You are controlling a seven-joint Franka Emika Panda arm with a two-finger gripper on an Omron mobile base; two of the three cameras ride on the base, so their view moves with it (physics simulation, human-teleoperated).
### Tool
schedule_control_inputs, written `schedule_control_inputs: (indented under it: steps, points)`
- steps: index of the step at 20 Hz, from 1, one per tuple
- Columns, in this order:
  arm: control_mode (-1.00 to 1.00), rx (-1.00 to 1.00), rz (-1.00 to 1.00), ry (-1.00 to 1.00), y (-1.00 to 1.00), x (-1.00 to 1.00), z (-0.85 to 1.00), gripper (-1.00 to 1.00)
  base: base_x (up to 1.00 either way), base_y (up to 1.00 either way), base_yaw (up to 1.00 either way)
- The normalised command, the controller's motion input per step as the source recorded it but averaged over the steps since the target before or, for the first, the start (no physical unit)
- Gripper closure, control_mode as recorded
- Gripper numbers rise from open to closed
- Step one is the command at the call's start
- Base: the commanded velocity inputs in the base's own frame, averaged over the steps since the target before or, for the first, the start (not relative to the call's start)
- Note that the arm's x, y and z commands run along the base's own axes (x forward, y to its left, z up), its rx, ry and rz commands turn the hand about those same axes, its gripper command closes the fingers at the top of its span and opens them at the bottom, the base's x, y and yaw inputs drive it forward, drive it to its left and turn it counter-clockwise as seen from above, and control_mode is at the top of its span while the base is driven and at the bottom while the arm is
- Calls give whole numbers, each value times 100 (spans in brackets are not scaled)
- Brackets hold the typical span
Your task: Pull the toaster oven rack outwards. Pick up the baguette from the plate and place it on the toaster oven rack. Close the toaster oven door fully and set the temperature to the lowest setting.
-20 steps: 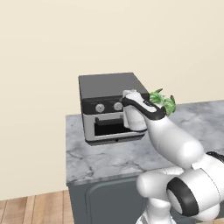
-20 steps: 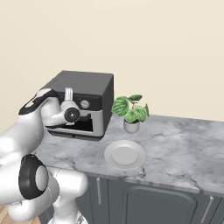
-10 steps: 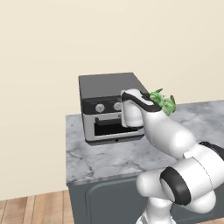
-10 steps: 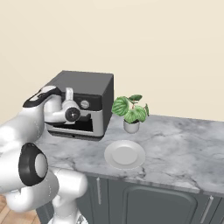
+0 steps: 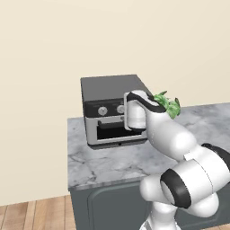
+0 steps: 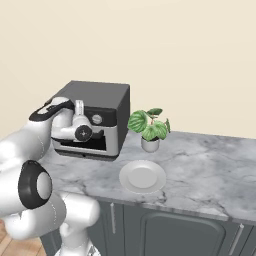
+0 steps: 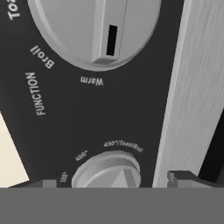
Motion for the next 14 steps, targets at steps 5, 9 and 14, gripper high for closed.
schedule_control_inputs:
  steps: [5, 9, 14]
  points:
    - [-100, 0, 0, -5, 0, 9, -4, -100, 0, 0, 0]
    - [-100, 0, 0, -5, 0, 5, -4, -100, 0, 0, 0]
    - [-100, 0, 0, -5, 0, 1, -4, -100, 0, 0, 0]
